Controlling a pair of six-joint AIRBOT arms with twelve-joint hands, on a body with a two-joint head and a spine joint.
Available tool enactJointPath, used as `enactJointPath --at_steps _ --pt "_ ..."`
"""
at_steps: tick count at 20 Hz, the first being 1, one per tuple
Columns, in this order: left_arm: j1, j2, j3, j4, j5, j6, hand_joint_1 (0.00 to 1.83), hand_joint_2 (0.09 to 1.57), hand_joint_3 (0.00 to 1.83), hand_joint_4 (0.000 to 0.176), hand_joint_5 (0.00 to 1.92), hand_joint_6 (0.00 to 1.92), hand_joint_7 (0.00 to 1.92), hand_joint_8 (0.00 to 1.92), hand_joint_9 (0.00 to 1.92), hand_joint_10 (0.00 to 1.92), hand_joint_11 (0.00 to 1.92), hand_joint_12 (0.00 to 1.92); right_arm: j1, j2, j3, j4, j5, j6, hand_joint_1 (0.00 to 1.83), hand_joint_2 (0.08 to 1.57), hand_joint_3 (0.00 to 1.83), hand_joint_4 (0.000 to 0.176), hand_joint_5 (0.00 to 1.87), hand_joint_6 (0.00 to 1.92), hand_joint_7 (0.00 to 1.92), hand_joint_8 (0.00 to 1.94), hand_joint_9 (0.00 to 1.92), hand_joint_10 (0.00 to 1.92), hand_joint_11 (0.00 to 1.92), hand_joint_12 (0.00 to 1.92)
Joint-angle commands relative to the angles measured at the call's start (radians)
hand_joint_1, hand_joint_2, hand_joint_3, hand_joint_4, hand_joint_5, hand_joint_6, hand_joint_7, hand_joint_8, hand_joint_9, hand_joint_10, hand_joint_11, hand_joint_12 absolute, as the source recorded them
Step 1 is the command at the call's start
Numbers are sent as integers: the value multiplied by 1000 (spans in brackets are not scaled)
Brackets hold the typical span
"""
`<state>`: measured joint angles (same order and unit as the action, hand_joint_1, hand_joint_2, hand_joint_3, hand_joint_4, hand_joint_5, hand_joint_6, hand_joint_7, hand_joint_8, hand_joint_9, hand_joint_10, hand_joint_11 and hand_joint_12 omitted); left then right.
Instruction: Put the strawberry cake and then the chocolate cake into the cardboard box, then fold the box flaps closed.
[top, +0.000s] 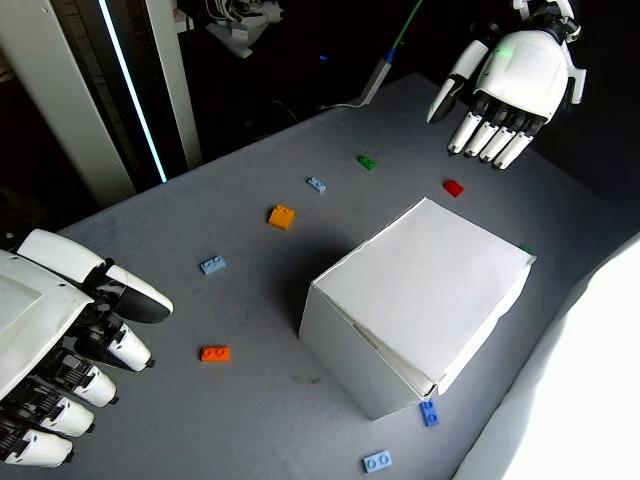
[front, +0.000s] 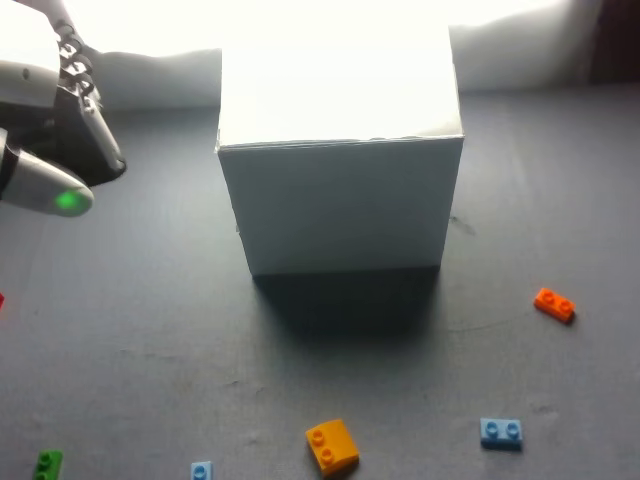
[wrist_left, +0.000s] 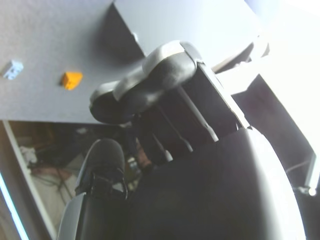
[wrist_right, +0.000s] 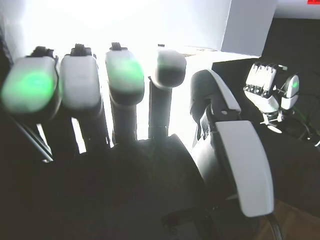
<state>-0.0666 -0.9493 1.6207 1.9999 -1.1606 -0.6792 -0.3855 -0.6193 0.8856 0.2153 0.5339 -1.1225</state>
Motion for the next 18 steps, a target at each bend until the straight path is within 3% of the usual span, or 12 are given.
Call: enactJointPath --at_steps 1,8,11,14,18 --pt "-9 20 1 -81 -4 -4 68 1501 5 0 945 1632 1197 1580 1159 1777 996 1921 12 12 1 -10 117 5 56 1407 1 176 1287 1793 1430 1865 1451 1921 1406 1921" --pt "3 19 -7 -74 -11 13 26 1504 0 0 918 1472 1141 1615 1114 1829 954 1921 16 12 -7 -84 80 66 8 1416 3 176 1225 1800 1374 1828 1398 1921 1371 1921" --pt "24 17 -15 -70 -12 39 25 1504 0 0 918 1469 1141 1617 1114 1831 954 1921 56 13 -7 -90 15 66 8 1416 3 176 1223 1802 1372 1824 1396 1921 1370 1921" --pt "30 20 -32 -70 -15 43 99 1468 0 0 917 1569 1144 1614 1097 1817 931 1921 75 15 -7 -90 9 67 16 1416 1 176 1246 1885 1403 1917 1431 1921 1390 1921" --pt "30 23 -35 -77 -17 44 110 1456 0 0 925 1542 1149 1598 1096 1805 917 1921 79 14 -7 -90 -2 61 0 1418 2 176 1261 1921 1401 1935 1435 1921 1394 1921"
